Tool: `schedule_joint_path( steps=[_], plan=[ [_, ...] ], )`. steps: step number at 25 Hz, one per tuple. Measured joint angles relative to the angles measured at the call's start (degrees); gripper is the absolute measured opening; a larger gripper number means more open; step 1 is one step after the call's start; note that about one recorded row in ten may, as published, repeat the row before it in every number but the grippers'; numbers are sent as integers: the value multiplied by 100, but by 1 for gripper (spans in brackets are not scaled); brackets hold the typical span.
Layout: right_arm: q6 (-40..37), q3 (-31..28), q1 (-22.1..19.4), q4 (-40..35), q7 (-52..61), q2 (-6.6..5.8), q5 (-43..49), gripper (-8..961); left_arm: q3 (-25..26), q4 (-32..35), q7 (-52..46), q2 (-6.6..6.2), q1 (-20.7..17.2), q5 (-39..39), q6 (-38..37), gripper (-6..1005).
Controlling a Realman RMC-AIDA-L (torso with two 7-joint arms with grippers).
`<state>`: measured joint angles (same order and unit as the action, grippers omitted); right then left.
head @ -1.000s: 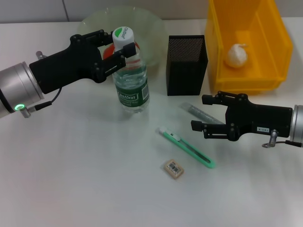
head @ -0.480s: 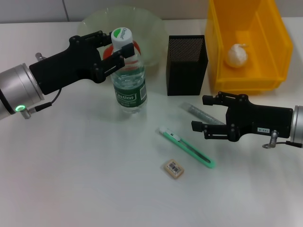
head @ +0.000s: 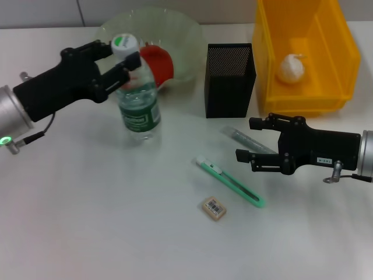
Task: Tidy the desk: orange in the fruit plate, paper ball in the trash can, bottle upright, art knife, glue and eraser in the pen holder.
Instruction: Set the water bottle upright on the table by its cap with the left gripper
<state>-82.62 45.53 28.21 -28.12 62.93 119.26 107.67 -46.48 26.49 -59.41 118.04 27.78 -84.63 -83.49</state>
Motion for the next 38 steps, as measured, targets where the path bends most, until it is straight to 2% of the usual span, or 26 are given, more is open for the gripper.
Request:
schedule_joint_path(
  steps=[11, 18, 38],
  plan=[
    [0, 0, 9, 0, 0, 0, 0, 823, 499, -34, 196, 0, -172, 0, 324, 467],
    [-1, 0, 9, 0, 1, 0, 0, 823, 546, -64, 318, 42, -136, 1, 649, 468],
    [-9, 0, -18, 0, 21, 0, 0, 823, 606, -327, 746, 43, -82, 62, 687, 470]
  ],
)
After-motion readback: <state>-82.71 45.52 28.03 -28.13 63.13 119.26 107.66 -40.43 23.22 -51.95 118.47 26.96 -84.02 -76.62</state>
